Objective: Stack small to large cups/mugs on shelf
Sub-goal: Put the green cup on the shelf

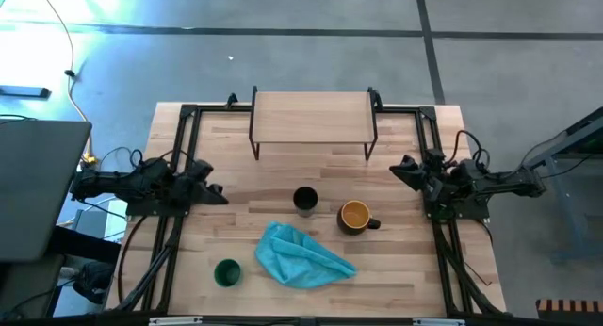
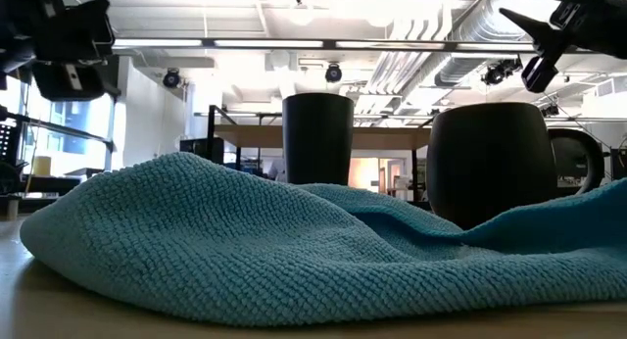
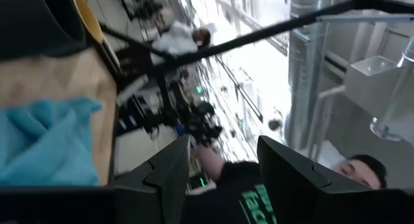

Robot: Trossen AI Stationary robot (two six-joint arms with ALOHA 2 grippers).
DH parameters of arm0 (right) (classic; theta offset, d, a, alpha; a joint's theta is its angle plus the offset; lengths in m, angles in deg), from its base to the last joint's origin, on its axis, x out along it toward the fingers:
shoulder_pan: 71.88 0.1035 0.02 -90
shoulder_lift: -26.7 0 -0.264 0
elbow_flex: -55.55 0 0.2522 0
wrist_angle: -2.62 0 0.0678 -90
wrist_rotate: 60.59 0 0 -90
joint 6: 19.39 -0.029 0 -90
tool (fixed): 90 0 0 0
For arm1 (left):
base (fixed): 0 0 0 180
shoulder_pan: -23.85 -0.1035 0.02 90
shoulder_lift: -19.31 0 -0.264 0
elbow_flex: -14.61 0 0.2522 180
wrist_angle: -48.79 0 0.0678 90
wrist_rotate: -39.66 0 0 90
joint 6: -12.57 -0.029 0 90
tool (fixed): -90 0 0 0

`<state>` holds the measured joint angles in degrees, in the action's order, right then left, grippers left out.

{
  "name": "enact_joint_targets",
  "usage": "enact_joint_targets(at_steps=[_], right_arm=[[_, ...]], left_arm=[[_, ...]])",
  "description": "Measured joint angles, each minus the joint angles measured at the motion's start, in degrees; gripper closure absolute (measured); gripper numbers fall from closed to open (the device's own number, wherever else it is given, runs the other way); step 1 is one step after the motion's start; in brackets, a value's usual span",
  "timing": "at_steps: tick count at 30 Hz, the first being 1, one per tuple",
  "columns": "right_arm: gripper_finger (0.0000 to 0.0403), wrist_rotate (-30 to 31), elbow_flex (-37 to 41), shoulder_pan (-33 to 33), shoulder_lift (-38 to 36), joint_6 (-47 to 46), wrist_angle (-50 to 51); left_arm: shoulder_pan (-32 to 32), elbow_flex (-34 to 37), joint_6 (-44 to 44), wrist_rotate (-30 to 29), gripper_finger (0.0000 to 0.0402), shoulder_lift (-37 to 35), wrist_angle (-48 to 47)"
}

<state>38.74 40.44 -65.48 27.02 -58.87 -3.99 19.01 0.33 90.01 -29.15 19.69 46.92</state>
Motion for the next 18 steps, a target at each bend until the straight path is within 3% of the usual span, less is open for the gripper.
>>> enact_joint_targets(at_steps=[5,9,13,18], right_arm=[[0.0299,0.18,-0.07,0.00,0.00,2.30,-0.01],[0.0299,0.21,-0.07,0.00,0.00,2.04,0.00],[0.0299,0.22,-0.09,0.00,0.00,2.04,0.34],[0.0299,1.68,-0.09,0.00,0.00,2.05,0.91]], left_arm=[[0.02,-0.03,2.75,5.14,0.0232,0.29,-0.45],[1.65,-2.35,1.17,7.30,0.0232,2.88,-7.04],[5.59,-6.09,-2.85,7.56,0.0232,7.89,-12.60],[10.74,-11.02,-7.15,4.29,0.0232,16.93,-12.55]])
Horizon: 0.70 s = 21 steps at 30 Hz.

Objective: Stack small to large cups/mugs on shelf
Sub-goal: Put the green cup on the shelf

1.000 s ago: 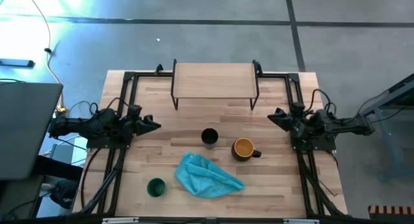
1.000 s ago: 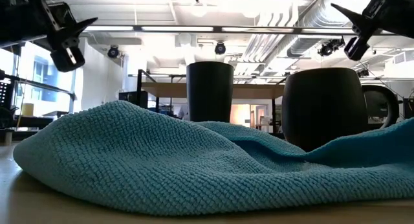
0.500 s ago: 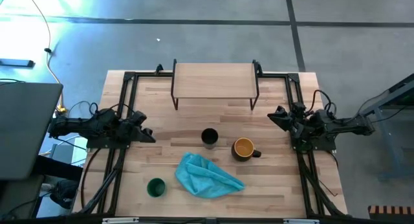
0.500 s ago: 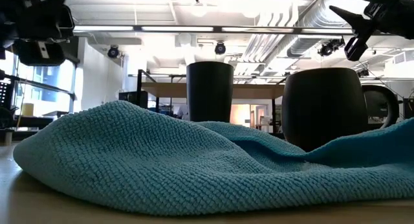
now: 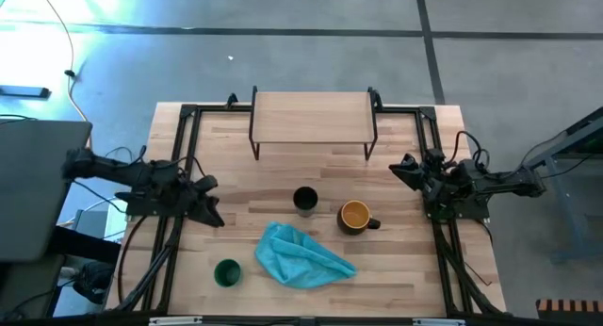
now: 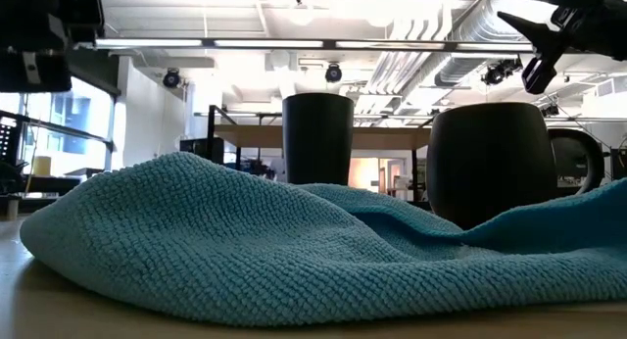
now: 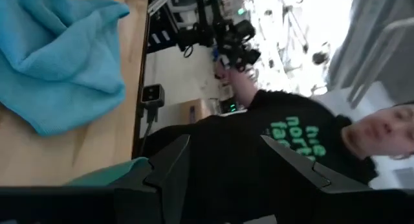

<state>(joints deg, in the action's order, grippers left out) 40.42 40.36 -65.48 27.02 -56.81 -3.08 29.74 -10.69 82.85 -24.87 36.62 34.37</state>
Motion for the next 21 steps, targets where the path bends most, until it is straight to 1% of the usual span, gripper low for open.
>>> enact_joint_targets(at_steps=[4,6,10,13,16,21], right_arm=[[0.0299,1.60,0.00,0.00,-0.02,0.39,0.24],[0.0299,2.36,0.00,-0.01,0.00,0.44,0.50],[0.0299,2.54,0.00,0.00,0.00,2.73,0.54],[0.0299,2.56,0.00,0.00,0.00,2.96,0.51],[0.0299,2.54,0.00,0.00,0.00,2.96,0.49],[0.0299,2.49,0.00,0.00,0.00,3.02,0.45]], left_arm=[[3.65,-4.97,-6.26,-4.19,0.0232,8.69,-0.25],[5.44,-8.06,-10.08,-6.23,0.0232,13.74,-1.98],[8.58,-14.23,-17.10,-9.31,0.0232,23.07,-9.59],[10.62,-18.69,-20.24,-11.61,0.0232,29.06,-15.98],[12.53,-22.49,-22.11,-13.65,0.0232,33.77,-21.08],[15.79,-26.57,-23.55,-17.68,0.0232,38.18,-24.83]])
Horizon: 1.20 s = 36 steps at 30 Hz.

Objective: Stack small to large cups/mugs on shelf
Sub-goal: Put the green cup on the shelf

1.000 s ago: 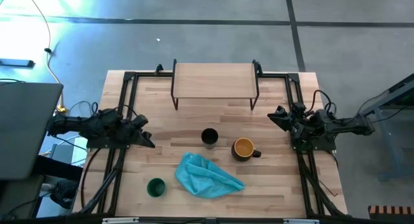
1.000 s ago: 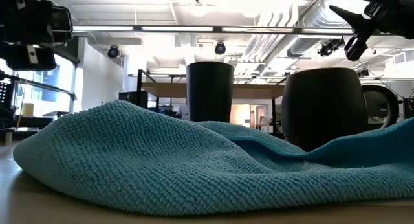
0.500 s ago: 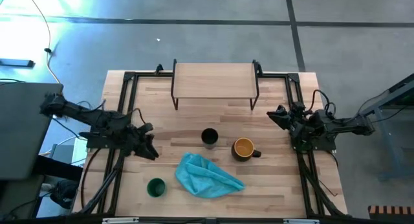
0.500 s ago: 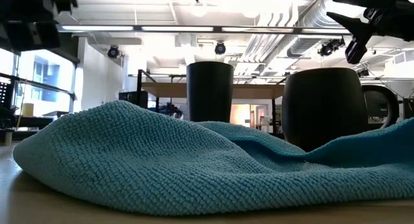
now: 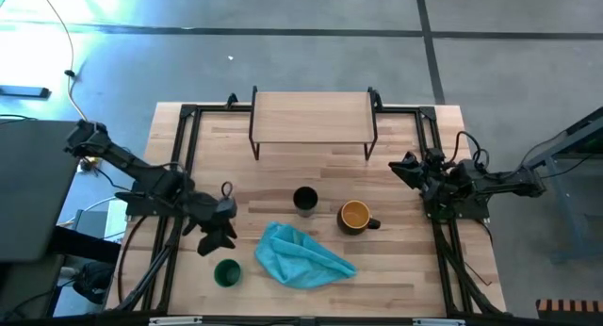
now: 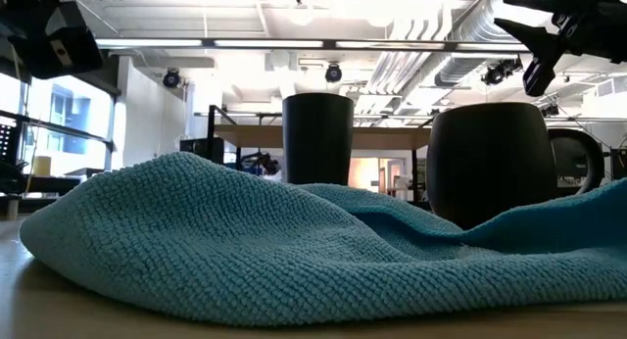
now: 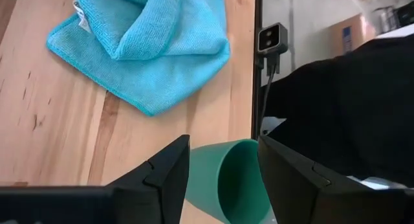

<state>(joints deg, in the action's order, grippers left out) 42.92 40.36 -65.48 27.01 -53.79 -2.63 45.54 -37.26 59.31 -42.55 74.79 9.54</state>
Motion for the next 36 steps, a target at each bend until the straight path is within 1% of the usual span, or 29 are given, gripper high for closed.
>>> enact_joint_targets(at_steps=[4,8,12,19,23,25,31,36], right_arm=[[0.0299,-0.25,0.00,0.00,0.00,2.09,-0.04],[0.0299,-0.48,0.00,0.00,-0.01,2.71,-0.09],[0.0299,-0.69,0.00,0.00,0.00,5.78,-0.07],[0.0299,-0.74,0.00,0.00,0.00,6.41,-0.07],[0.0299,-0.93,0.00,0.00,0.00,6.41,0.00],[0.0299,-0.94,0.00,0.00,0.00,6.41,0.00],[0.0299,-0.92,0.00,0.00,0.00,6.39,-0.04],[0.0299,-0.76,-0.02,0.00,-0.02,6.39,-0.09]], left_arm=[[3.22,-1.70,0.70,-2.91,0.0231,0.98,-1.51],[7.04,-1.77,4.37,-4.78,0.0232,1.05,-2.45],[10.47,-1.77,7.48,-7.85,0.0231,1.05,-4.76],[13.64,-1.77,8.82,-13.10,0.0231,2.00,-5.06],[14.49,-1.75,8.49,-13.06,0.0232,5.30,-4.93],[14.86,-2.07,7.65,-12.00,0.0232,7.62,-5.48],[15.09,-7.28,3.90,-11.27,0.0232,14.47,-8.93],[15.09,-9.83,1.62,-11.45,0.0231,17.01,-9.52]])
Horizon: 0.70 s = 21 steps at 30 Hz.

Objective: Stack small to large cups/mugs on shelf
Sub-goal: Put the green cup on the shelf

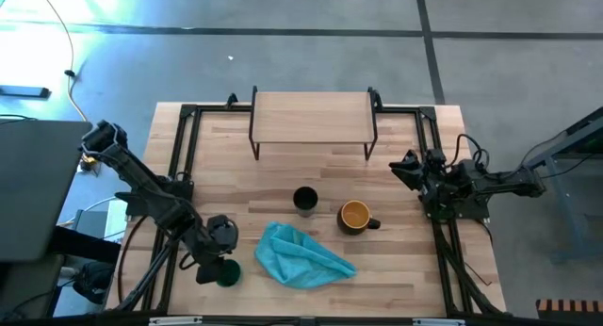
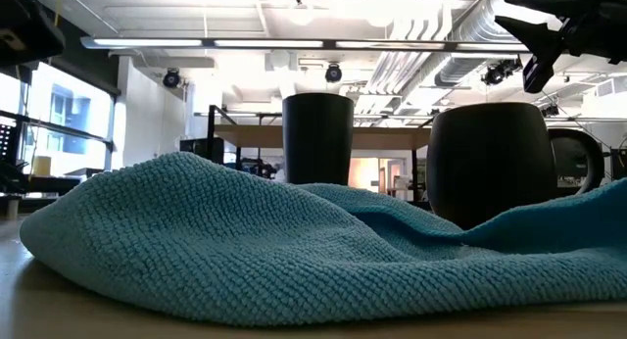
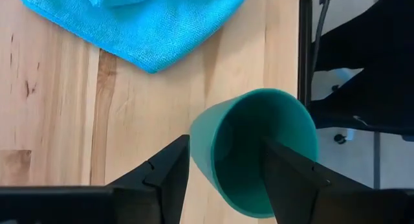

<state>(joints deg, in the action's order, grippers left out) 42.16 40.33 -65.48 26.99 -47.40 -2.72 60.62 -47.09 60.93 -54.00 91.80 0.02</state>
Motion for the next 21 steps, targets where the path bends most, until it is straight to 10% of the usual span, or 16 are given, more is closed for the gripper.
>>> enact_joint_targets(at_steps=[21], right_arm=[[0.0299,0.68,0.00,0.00,0.00,0.00,1.00]], left_arm=[[-0.01,-0.03,4.41,-0.49,0.0231,1.30,-1.69]])
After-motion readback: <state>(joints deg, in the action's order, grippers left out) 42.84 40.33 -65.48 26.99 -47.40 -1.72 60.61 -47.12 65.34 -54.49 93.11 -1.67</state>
